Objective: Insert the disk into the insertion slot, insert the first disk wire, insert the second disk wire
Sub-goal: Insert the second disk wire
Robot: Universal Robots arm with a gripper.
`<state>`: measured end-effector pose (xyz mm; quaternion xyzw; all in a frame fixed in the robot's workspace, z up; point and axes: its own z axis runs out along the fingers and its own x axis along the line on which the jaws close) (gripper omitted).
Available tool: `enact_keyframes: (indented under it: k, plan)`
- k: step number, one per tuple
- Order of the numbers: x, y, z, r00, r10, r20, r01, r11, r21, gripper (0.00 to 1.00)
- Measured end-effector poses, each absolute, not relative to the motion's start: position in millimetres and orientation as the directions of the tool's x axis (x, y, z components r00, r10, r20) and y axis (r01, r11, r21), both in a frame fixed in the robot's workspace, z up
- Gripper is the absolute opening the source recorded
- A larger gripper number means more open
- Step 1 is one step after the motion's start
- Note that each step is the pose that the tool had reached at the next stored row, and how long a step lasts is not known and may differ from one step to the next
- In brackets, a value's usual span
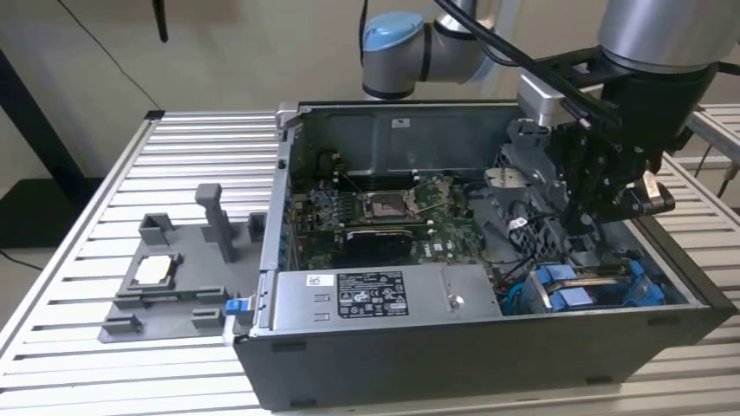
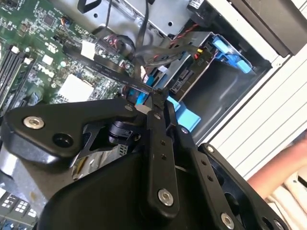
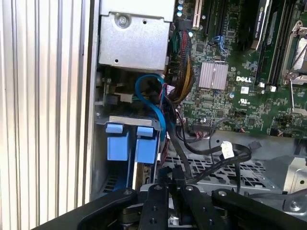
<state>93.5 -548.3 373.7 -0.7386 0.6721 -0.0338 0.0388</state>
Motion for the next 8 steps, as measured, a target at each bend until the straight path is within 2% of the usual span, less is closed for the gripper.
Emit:
enact_keyframes:
  k: [8]
  plan:
    - [102.7, -554.1, 370.5, 0.094, -0.996, -0.003, -0.991, -0.093, -0.094, 0.16]
